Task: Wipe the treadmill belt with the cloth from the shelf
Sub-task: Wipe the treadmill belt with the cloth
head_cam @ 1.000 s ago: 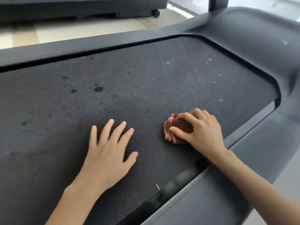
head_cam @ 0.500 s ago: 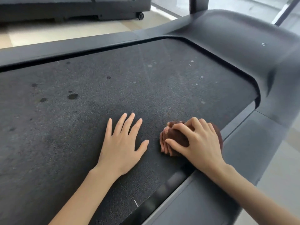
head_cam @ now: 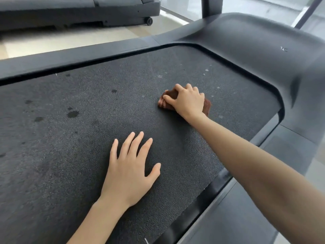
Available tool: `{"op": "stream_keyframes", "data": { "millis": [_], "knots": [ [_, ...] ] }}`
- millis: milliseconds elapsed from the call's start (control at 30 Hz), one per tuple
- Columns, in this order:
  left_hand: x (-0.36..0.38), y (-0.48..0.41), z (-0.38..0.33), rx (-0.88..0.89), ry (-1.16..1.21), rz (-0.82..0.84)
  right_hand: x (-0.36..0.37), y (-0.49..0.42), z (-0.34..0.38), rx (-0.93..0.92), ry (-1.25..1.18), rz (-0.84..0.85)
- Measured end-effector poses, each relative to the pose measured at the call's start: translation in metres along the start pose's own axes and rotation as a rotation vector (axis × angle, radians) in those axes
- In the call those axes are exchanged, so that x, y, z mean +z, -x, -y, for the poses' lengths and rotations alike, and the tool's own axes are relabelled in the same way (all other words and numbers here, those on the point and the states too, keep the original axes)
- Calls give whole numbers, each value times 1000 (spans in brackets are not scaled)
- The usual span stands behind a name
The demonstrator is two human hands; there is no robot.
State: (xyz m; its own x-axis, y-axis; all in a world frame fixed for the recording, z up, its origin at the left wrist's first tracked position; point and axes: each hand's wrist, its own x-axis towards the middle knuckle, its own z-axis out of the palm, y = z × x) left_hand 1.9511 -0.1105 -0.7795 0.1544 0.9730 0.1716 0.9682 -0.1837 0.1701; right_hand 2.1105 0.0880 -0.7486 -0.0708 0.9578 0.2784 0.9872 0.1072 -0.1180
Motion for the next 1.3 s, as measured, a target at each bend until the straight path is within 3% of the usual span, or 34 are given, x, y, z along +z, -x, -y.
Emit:
{"op": "stream_keyframes", "data": {
  "millis": [100,367,533,767,967,1167,1300],
  "knots": [
    [0,0,1,0,4,5,2,4,4,-1,42,-44],
    [3,0,1,10,-4,-17,-21,122,-17,-309,-14,-228],
    [4,1,2,22,-17,-30,-32,157,-42,-433,-50,-230],
    [5,1,2,34,-22,-40,-23,126,-42,-308,-57,-207],
    [3,1,1,19,-5,-30,-27,94,-34,1,49,-45],
    [-2,1,0,10,13,-1,-45,142,-26,14,134,46],
    [0,1,1,12,-17,29,-57,170,-40,-81,112,47]
  ]
}}
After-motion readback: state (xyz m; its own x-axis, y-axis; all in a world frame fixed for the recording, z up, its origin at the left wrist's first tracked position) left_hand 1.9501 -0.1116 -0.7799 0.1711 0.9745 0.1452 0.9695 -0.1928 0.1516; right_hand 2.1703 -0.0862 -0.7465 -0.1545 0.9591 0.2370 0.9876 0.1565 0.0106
